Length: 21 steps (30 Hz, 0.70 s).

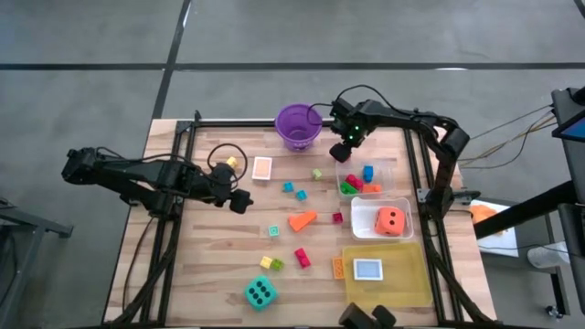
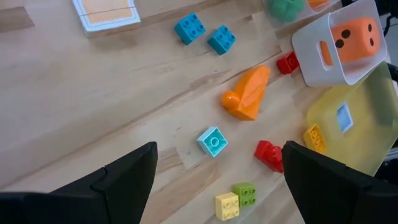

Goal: Pick & Place Toys
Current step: Put the red game piece into the transparent bin

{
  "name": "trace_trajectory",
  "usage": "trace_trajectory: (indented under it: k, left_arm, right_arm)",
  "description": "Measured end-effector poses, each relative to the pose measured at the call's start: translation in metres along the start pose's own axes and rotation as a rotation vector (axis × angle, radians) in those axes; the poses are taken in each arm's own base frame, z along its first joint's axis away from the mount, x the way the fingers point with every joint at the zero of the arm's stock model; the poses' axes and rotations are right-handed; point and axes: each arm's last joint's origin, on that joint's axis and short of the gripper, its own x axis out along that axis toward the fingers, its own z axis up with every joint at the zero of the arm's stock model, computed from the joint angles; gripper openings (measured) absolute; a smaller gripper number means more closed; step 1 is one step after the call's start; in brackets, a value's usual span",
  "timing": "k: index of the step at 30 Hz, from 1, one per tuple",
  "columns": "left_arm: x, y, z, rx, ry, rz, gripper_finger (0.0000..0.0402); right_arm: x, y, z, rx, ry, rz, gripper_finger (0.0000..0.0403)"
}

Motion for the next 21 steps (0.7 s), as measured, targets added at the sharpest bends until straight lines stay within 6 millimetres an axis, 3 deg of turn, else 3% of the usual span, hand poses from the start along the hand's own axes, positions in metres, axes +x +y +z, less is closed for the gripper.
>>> trace_trajectory:
  k: [11,18,21]
  left_arm:
    - [0.000,0.000,-0.001,0.040,0.040,-0.014,0.0332]
    - [0.000,0.000,-0.001,0.053,0.047,-0.017,0.0332]
    - [0.000,0.000,-0.001,0.054,0.050,-0.018,0.0332]
  right_arm:
    - [0.024,0.000,0.003,0.056,0.068,0.051,0.0203]
    - [0.025,0.002,0.010,0.083,0.055,0.049,0.0201]
    - [0.025,0.002,0.010,0.087,0.056,0.049,0.0177]
